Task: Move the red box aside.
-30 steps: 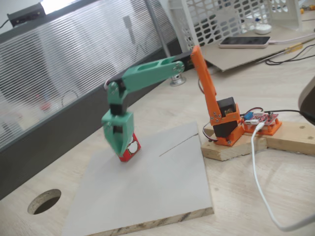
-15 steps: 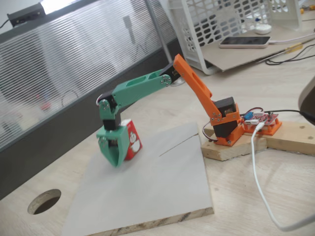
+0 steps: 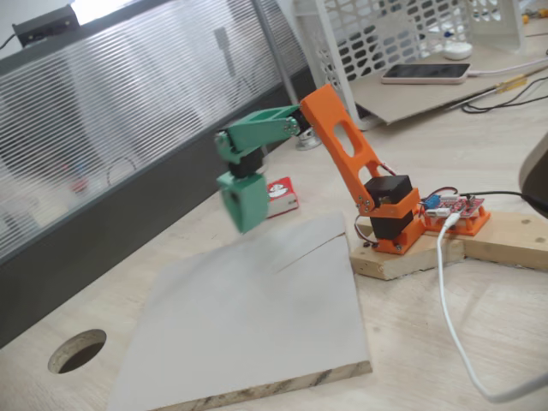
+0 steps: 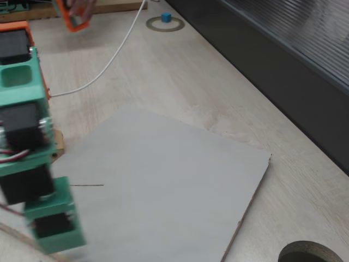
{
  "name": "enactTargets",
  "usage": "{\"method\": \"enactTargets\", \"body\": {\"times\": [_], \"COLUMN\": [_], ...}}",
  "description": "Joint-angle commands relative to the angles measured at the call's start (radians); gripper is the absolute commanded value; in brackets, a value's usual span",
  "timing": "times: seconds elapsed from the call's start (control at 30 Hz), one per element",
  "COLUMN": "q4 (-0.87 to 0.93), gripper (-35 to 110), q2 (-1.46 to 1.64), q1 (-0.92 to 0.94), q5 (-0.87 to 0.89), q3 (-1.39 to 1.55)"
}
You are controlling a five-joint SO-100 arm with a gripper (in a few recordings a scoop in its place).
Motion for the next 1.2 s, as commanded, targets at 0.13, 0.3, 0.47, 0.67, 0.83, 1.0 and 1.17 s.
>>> {"method": "enactTargets", "body": {"times": [0.13,0.3,0.47,0.67,0.83,1.0,1.17], "q4": [0.017,0.126,0.5,0.629,0.629,0.629,0.578], "gripper": [4,4,4,4,4,4,4], "q2": [0.046,0.146,0.298,0.416,0.615,0.822,1.015], "q1": [-0.488,-0.635,-0.635,-0.635,-0.634,-0.634,-0.632], "q5": [0.009,0.014,0.002,0.0,0.0,0.0,-0.002], "q3": [-0.014,0.0,0.014,0.133,0.331,0.624,0.897]}}
